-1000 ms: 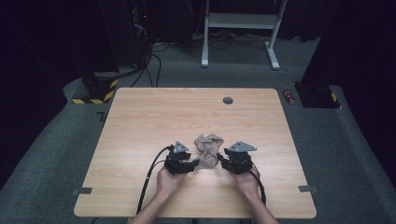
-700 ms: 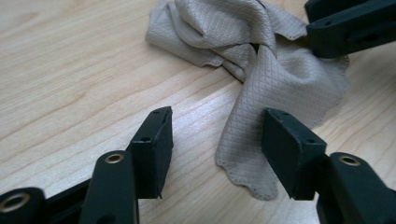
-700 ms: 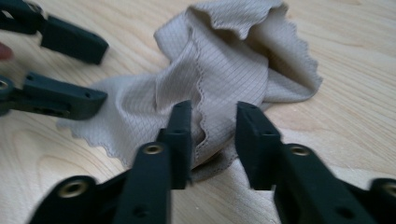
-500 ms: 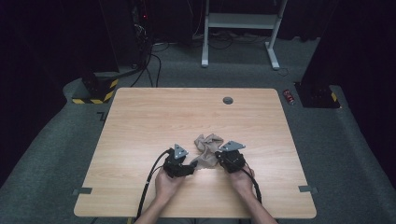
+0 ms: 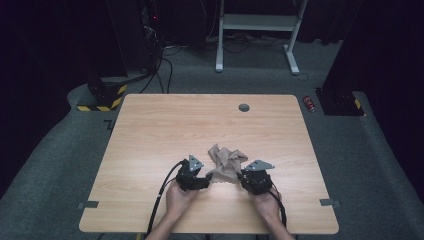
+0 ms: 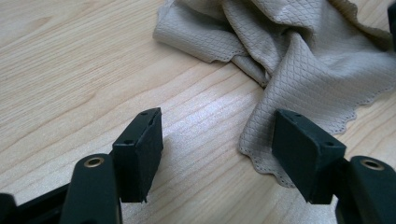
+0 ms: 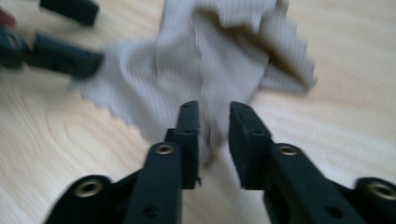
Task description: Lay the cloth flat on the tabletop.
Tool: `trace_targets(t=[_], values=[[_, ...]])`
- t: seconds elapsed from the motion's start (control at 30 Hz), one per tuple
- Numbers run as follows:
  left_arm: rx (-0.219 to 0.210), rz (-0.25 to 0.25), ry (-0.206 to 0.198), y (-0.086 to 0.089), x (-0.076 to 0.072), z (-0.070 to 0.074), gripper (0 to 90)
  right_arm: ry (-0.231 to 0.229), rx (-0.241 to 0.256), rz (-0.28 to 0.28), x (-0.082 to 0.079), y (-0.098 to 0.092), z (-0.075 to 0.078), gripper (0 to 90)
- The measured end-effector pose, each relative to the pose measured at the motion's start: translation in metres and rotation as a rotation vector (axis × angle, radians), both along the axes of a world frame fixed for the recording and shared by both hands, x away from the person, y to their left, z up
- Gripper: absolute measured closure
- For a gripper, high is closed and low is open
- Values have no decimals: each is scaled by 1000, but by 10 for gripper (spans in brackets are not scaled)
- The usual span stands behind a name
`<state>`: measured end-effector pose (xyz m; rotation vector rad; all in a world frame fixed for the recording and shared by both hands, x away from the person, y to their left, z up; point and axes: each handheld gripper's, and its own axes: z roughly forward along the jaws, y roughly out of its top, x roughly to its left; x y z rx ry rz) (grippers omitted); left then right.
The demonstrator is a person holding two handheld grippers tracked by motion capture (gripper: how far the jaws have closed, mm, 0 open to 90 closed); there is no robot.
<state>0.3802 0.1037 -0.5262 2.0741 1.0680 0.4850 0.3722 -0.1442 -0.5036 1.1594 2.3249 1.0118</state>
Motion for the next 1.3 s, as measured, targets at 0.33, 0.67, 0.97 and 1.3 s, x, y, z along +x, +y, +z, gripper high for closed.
trace_targets(t=[0.33, 0.67, 0.97, 1.3], values=[[1, 1, -1, 0, 0, 0, 334, -18, -121, 32, 33, 35, 9, 777], [1, 2, 0, 0, 0, 0, 333, -41, -68, 25, 8, -2, 18, 881], [2, 1, 0, 0, 0, 0, 332, 27, -37, -19, -8, -30, -2, 860], [4, 1, -1, 0, 0, 0, 332, -133, 40, -22, -5, -12, 37, 573]])
